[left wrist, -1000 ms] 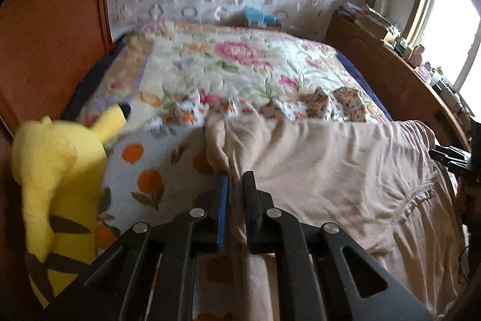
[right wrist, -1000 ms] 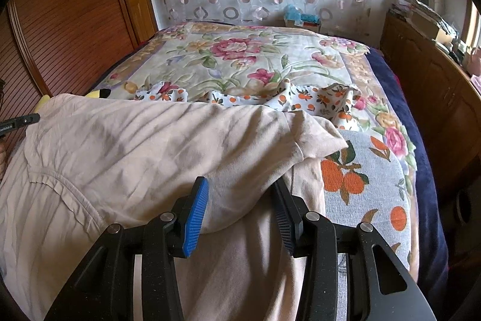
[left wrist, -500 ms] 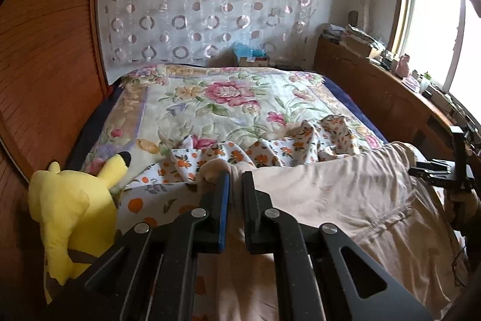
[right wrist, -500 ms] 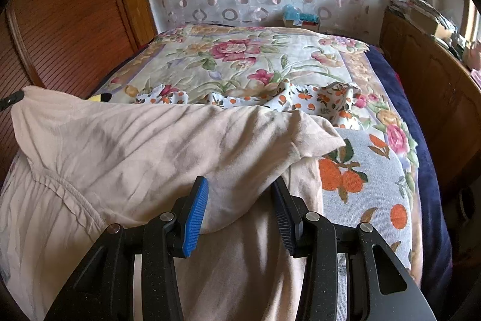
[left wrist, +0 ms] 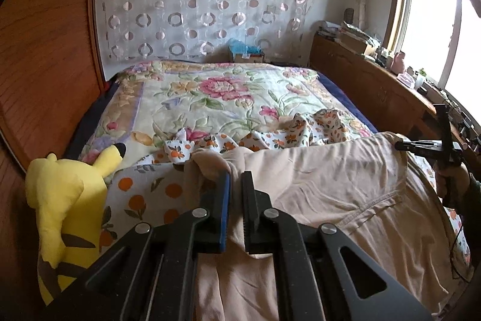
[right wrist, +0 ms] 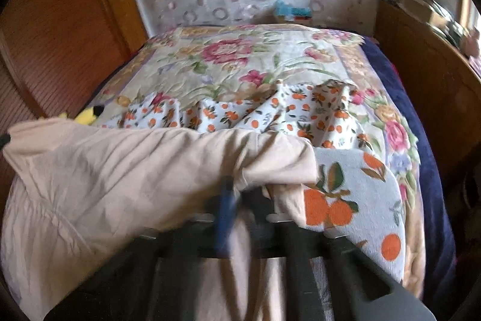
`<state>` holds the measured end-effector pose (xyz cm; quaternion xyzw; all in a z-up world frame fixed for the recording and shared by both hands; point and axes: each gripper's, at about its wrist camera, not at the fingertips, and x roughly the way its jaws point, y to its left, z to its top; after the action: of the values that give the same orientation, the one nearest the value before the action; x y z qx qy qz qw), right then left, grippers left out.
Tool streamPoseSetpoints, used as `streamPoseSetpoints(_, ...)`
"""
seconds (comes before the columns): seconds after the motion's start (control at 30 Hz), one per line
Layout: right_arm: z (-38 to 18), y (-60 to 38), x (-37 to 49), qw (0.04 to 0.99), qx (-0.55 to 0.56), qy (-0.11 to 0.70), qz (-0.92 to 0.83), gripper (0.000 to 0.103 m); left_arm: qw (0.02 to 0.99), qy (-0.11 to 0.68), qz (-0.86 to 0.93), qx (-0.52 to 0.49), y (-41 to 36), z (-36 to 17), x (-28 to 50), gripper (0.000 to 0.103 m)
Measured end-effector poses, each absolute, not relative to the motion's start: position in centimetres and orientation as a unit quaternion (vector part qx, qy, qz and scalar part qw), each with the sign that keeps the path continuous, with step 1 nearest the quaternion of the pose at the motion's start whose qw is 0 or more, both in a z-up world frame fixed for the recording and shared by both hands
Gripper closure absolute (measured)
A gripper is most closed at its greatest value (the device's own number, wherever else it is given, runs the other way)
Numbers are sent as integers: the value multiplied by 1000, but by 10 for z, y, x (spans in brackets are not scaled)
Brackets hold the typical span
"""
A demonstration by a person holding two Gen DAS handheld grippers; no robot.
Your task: Fold small clothes
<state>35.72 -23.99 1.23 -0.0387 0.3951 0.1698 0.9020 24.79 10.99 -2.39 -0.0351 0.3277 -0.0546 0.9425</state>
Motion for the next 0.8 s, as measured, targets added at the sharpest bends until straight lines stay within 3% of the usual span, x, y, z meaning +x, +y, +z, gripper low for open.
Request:
streamPoseSetpoints(0.43,86,-261,245,944,-35,260,201,100,963,262,-47,-36,114,25,182,95)
streamPoseSetpoints(0.8,65,-300,135,942,-41,251,220,100,963,262,-41,-47,119,11,101,95)
